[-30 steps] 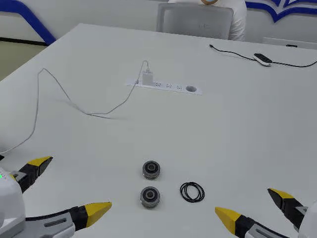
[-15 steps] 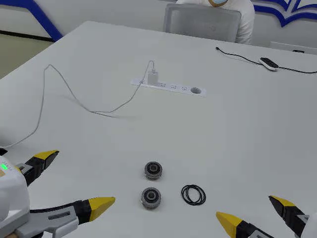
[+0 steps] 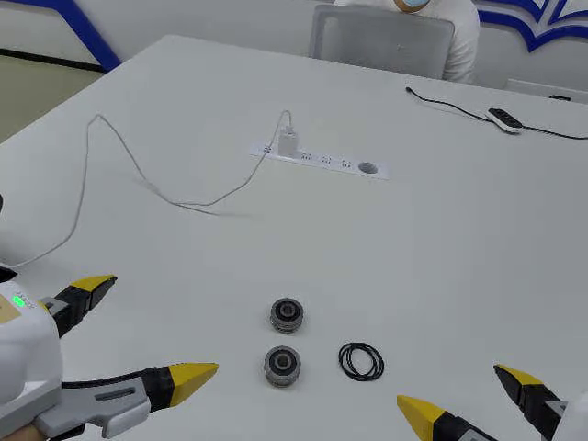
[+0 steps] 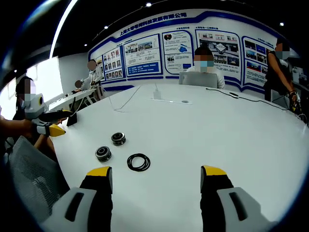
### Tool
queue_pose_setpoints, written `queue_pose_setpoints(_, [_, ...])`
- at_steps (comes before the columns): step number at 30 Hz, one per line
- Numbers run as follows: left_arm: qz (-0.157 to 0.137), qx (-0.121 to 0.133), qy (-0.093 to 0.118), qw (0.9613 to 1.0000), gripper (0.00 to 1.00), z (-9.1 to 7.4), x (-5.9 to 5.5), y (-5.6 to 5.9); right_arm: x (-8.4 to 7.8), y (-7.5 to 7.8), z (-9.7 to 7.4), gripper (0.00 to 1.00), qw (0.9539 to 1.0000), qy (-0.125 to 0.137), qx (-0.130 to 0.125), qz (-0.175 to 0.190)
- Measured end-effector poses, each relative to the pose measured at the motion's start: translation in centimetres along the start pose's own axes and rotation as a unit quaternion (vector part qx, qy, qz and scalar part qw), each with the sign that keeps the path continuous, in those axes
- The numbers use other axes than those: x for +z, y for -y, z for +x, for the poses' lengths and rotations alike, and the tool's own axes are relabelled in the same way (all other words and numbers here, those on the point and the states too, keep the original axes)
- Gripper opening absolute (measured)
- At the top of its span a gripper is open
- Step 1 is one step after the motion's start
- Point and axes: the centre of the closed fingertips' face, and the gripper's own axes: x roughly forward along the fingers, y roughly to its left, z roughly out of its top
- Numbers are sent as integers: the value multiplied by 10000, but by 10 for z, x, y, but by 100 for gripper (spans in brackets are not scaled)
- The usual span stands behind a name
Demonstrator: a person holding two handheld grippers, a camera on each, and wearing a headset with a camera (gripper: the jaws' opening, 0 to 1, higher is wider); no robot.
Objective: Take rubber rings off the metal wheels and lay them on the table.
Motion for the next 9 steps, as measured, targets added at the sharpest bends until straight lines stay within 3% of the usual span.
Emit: queue_pose_setpoints(9, [29, -64, 2, 10000, 96, 4, 3, 2, -4, 1, -3, 76, 10000, -23, -37, 12])
